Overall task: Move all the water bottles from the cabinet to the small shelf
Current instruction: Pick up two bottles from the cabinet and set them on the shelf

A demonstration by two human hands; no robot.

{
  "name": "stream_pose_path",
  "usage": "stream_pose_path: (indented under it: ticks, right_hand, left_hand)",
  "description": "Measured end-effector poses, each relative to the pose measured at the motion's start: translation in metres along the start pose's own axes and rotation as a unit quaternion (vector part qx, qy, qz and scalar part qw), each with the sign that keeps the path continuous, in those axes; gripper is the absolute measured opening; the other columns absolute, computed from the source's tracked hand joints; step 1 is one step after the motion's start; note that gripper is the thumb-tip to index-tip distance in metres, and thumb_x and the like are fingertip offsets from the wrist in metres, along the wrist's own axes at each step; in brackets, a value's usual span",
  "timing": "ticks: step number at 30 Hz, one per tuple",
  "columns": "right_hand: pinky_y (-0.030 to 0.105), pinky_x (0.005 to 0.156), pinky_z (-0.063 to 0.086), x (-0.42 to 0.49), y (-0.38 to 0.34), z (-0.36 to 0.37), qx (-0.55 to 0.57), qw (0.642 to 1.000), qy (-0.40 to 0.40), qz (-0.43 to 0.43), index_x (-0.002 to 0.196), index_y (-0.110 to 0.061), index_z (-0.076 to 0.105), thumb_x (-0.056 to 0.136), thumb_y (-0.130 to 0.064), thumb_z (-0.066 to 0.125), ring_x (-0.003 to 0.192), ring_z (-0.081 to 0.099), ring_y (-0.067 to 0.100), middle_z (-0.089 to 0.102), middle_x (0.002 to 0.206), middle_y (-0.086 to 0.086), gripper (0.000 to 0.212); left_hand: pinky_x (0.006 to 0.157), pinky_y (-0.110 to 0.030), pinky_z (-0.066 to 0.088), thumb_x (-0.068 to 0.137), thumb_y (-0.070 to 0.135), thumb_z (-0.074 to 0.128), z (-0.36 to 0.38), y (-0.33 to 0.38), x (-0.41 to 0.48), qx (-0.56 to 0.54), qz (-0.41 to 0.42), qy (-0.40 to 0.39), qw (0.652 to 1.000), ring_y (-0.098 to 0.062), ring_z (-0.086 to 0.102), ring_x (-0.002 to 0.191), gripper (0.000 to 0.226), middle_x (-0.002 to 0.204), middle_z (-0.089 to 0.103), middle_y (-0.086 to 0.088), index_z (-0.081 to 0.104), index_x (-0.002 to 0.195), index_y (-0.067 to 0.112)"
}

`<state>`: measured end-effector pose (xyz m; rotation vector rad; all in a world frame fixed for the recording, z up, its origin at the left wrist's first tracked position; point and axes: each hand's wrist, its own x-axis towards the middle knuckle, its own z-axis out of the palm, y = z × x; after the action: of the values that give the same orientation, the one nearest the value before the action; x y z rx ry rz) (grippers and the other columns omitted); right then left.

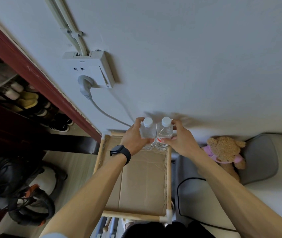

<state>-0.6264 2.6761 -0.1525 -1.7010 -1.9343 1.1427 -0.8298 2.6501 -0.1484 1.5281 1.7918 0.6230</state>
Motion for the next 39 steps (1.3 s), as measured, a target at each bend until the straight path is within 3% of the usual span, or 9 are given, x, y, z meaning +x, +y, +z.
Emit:
stream_pose_path:
  ticks: [3,7,13,16,19,23,27,33,39]
  right_hand:
    - [0.038,0.085,0.054,-0.010,0.001,-0.002,-0.002,1.000,-0.010,0.000,0.129,-0.027,0.037,0.071,-0.049,0.083,0.095,0.066,0.016,0.060,0.123,-0.006,0.077]
    - [0.018,0.072,0.049,-0.029,0.004,0.000,0.005,1.000,-0.017,-0.004,0.128,-0.024,0.041,0.072,-0.043,0.085,0.082,0.062,0.002,0.058,0.116,-0.011,0.074]
    - [0.040,0.083,0.055,-0.032,0.000,0.009,-0.005,1.000,-0.006,-0.006,0.125,-0.025,0.039,0.069,-0.048,0.085,0.088,0.067,0.012,0.057,0.116,-0.009,0.075]
    - [0.036,0.089,0.053,-0.028,0.002,0.010,-0.022,1.000,-0.017,-0.014,0.137,-0.026,0.037,0.066,-0.050,0.084,0.104,0.063,0.015,0.057,0.124,-0.007,0.088]
    - [0.028,0.086,0.049,-0.028,0.005,0.013,-0.035,0.999,-0.025,-0.023,0.136,-0.034,0.042,0.065,-0.058,0.082,0.112,0.058,0.012,0.057,0.124,-0.013,0.085]
    - [0.035,0.096,0.048,-0.034,0.004,0.020,-0.004,1.000,-0.007,-0.015,0.143,-0.033,0.031,0.069,-0.047,0.083,0.117,0.055,0.012,0.055,0.132,-0.011,0.091]
    - [0.041,0.095,0.051,-0.034,0.004,0.021,0.011,1.000,-0.005,-0.006,0.138,-0.034,0.037,0.071,-0.047,0.082,0.113,0.059,0.015,0.061,0.124,-0.011,0.081]
    - [0.040,0.094,0.051,-0.040,0.005,0.021,0.021,1.000,-0.004,-0.003,0.136,-0.033,0.042,0.070,-0.049,0.083,0.109,0.060,0.011,0.063,0.120,-0.015,0.080]
    - [0.041,0.094,0.052,-0.038,0.002,0.019,0.001,1.000,-0.018,0.004,0.139,-0.038,0.035,0.069,-0.054,0.081,0.112,0.060,0.013,0.061,0.125,-0.016,0.085]
  left_hand:
    - [0.068,-0.025,0.046,0.071,0.041,0.082,0.002,-0.003,-0.011,0.010,0.002,-0.005,1.000,-0.017,0.063,0.091,0.079,0.116,0.058,0.009,0.032,0.132,0.037]
    - [0.075,-0.028,0.051,0.069,0.042,0.083,0.004,-0.008,-0.025,0.020,-0.003,-0.003,1.000,-0.019,0.064,0.096,0.084,0.126,0.058,0.006,0.031,0.135,0.037]
    - [0.074,-0.031,0.051,0.067,0.045,0.082,0.001,-0.012,-0.031,0.029,-0.004,-0.005,1.000,-0.020,0.065,0.095,0.086,0.130,0.056,0.006,0.029,0.135,0.038]
    - [0.083,-0.036,0.053,0.066,0.049,0.080,0.002,-0.011,-0.030,0.019,-0.017,-0.020,0.999,-0.020,0.062,0.107,0.089,0.132,0.055,0.006,0.028,0.137,0.041]
    - [0.083,-0.031,0.050,0.069,0.048,0.079,0.002,-0.011,-0.029,0.011,-0.021,-0.051,0.998,-0.020,0.060,0.112,0.089,0.130,0.058,0.004,0.027,0.141,0.036]
    - [0.086,-0.031,0.050,0.072,0.044,0.079,0.000,-0.010,-0.031,0.002,-0.012,-0.063,0.998,-0.018,0.060,0.107,0.093,0.126,0.060,0.006,0.021,0.144,0.036]
    - [0.084,-0.030,0.049,0.075,0.043,0.078,-0.001,-0.013,-0.030,0.018,-0.008,-0.058,0.998,-0.019,0.061,0.108,0.083,0.123,0.063,0.005,0.030,0.142,0.035]
    - [0.085,-0.030,0.050,0.074,0.041,0.079,0.001,-0.016,-0.035,0.014,0.005,-0.057,0.998,-0.017,0.061,0.108,0.079,0.121,0.064,0.006,0.035,0.140,0.036]
    - [0.096,-0.036,0.049,0.071,0.045,0.080,0.000,-0.013,-0.034,0.005,0.002,-0.066,0.998,-0.018,0.056,0.118,0.093,0.133,0.057,0.006,0.024,0.145,0.041]
